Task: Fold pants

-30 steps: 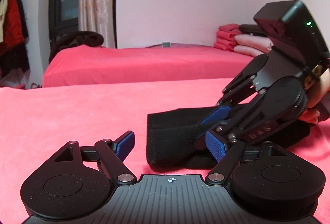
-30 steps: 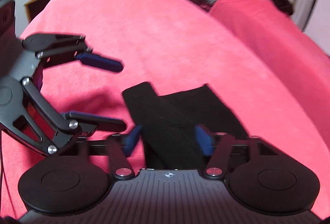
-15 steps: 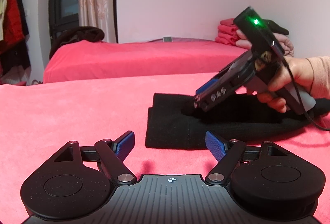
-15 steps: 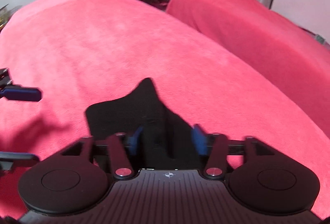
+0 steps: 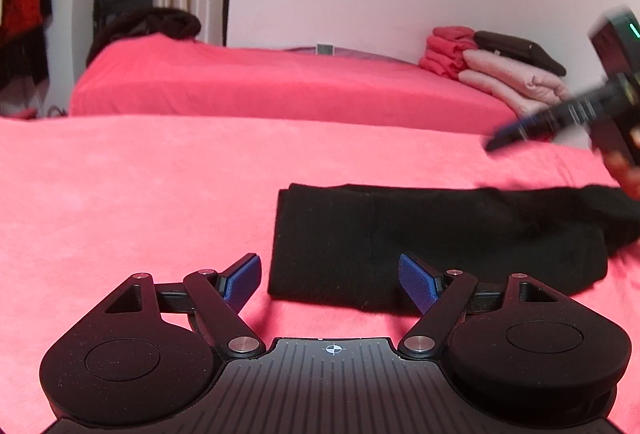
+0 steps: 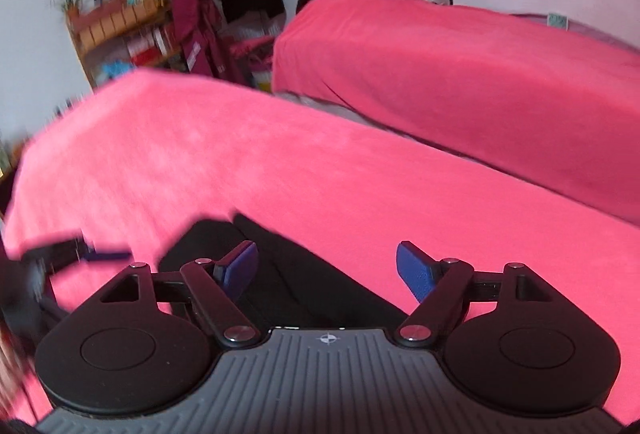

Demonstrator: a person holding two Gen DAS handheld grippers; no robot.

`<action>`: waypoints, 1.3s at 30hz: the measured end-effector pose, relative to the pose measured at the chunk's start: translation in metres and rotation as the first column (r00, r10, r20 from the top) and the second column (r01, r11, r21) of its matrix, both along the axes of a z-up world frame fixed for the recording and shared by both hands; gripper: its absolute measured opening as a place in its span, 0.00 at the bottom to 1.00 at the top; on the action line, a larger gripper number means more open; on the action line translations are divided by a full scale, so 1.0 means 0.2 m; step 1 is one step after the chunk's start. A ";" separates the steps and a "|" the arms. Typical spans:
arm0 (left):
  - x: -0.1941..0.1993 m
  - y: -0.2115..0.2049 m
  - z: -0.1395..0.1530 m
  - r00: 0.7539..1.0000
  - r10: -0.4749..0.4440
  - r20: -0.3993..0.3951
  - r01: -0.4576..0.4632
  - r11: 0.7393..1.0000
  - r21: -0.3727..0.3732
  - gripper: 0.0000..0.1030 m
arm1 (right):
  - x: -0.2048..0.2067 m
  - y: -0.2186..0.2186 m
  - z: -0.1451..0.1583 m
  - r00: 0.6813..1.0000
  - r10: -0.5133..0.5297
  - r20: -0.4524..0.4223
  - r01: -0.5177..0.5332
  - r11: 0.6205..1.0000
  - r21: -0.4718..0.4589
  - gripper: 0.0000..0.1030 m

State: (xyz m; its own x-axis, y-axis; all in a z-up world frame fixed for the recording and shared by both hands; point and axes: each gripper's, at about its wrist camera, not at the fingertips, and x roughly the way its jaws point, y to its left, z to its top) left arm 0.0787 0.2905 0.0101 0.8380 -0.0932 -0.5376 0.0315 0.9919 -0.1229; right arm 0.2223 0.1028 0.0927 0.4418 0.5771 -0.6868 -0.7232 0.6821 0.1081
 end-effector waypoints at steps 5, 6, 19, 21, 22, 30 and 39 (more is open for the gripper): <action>0.09 0.06 0.01 0.999 -0.026 -0.040 0.025 0.999 -0.026 1.00 | -0.08 -0.05 -0.14 0.999 0.044 -0.004 -0.044 0.992 -0.116 0.61; 0.11 0.08 0.02 0.998 -0.041 -0.039 0.039 0.998 -0.042 1.00 | -0.09 -0.06 -0.15 0.999 0.046 -0.003 -0.046 0.992 -0.120 0.61; 0.42 0.12 -0.01 0.982 -0.145 -0.125 0.117 0.971 -0.207 1.00 | -0.13 -0.13 -0.23 0.998 0.056 -0.020 -0.058 0.990 -0.129 0.61; 0.44 0.14 0.00 0.984 -0.127 -0.122 0.096 0.967 -0.235 1.00 | -0.12 -0.14 -0.24 0.999 0.045 -0.017 -0.047 0.991 -0.128 0.61; 0.44 0.16 0.00 0.985 -0.122 -0.120 0.089 0.964 -0.249 1.00 | -0.11 -0.15 -0.24 0.999 0.032 -0.011 -0.033 0.992 -0.122 0.61; 0.46 0.19 -0.03 0.988 -0.123 -0.097 0.081 0.931 -0.356 1.00 | -0.12 -0.13 -0.31 1.000 0.009 -0.017 -0.010 0.995 -0.103 0.54; 0.42 0.14 -0.01 0.995 0.015 -0.094 -0.031 0.984 -0.176 1.00 | -0.09 -0.26 -0.17 0.972 -0.198 0.127 0.193 0.980 0.046 0.02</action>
